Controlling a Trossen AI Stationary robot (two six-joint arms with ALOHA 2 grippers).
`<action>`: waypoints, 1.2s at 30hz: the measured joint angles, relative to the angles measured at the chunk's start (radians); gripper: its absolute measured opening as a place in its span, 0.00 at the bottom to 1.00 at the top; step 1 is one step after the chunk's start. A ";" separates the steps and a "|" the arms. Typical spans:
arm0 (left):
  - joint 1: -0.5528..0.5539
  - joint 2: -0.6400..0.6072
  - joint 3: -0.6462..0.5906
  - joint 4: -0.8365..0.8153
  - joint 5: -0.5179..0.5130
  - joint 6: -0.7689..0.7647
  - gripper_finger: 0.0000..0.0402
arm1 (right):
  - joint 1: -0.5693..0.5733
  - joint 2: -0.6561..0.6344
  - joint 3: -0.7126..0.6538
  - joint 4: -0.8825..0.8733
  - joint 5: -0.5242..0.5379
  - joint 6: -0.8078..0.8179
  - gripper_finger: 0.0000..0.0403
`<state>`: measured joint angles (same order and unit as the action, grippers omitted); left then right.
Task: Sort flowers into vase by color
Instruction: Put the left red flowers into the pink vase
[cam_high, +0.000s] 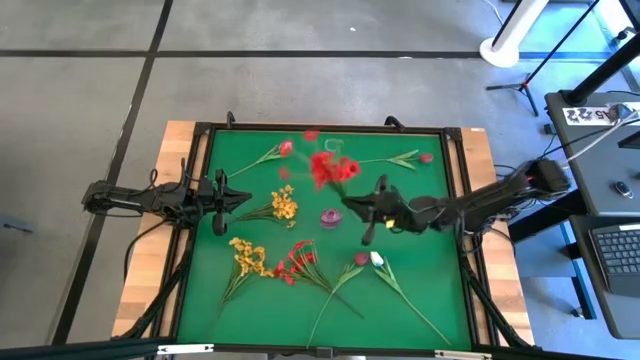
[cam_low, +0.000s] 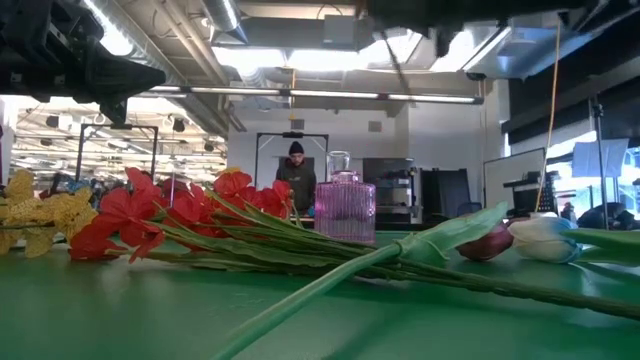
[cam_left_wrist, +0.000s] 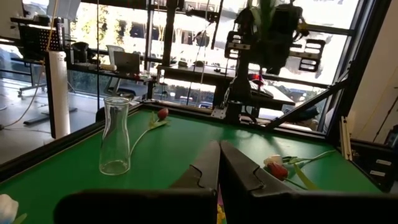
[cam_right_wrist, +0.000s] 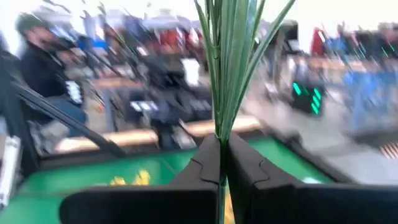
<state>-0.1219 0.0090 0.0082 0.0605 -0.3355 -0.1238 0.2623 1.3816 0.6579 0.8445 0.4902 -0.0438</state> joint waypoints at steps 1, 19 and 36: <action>0.000 0.000 0.000 0.000 0.000 0.000 0.00 | 0.000 0.033 0.000 0.075 -0.016 -0.026 0.02; 0.000 0.000 0.000 0.000 0.000 0.000 0.00 | -0.078 0.365 0.000 0.503 -0.040 -0.110 0.01; 0.000 0.000 0.000 0.000 0.000 0.000 0.00 | -0.145 0.386 0.000 0.426 -0.105 -0.013 0.02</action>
<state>-0.1223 0.0087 0.0080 0.0605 -0.3355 -0.1238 0.1173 1.7672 0.6579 1.2700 0.3851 -0.0564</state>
